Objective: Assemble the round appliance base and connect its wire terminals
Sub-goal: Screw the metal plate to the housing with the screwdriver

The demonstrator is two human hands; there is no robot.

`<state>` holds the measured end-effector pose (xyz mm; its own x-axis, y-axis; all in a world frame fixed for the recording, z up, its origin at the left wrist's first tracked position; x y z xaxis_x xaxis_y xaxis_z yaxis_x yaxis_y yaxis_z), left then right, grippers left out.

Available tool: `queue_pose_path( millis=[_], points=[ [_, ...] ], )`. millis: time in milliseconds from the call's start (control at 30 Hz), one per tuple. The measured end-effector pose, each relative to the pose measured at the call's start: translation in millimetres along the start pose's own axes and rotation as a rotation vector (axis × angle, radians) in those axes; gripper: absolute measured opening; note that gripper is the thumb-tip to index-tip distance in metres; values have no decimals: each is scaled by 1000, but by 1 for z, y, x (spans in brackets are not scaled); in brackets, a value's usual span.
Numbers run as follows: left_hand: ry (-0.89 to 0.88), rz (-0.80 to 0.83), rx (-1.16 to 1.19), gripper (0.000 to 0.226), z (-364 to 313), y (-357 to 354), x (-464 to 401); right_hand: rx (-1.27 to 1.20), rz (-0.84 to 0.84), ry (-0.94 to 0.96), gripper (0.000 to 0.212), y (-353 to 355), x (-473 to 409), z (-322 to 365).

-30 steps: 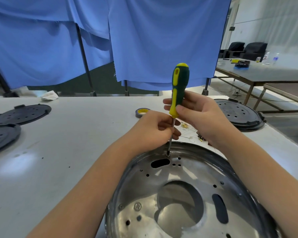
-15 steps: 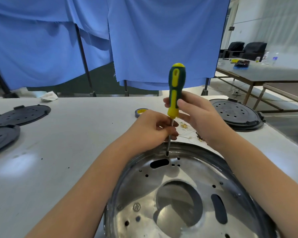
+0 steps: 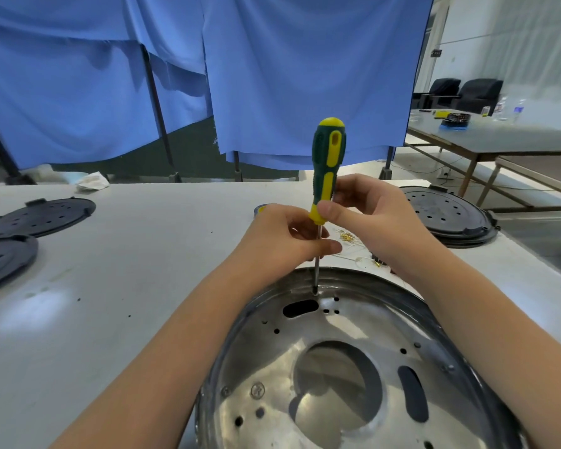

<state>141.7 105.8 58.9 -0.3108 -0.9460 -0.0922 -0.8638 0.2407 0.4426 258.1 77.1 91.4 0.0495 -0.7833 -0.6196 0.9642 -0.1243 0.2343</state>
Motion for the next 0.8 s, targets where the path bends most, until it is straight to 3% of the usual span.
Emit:
queue_pose_path(
  millis=[267, 400, 800],
  points=[
    [10, -14, 62, 15, 1, 5, -2, -198, 57, -14, 25, -7, 3, 0],
    [11, 42, 70, 8, 2, 0, -2, -252, 103, -2, 33, -12, 3, 2],
    [46, 234, 58, 20, 0, -19, 4, -377, 114, -46, 33, -13, 4, -4]
  ],
)
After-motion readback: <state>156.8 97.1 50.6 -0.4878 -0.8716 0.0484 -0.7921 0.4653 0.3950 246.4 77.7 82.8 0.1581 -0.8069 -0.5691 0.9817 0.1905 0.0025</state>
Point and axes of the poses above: each hand's wrist, its own x-axis away from the middle knuckle, its own y-axis out of the back of the hand, z = x × y, the point moved 9 cm from there along -x, towards the middle knuckle, and after that the axes turned 14 degrees about y, right-handed, at the moved point
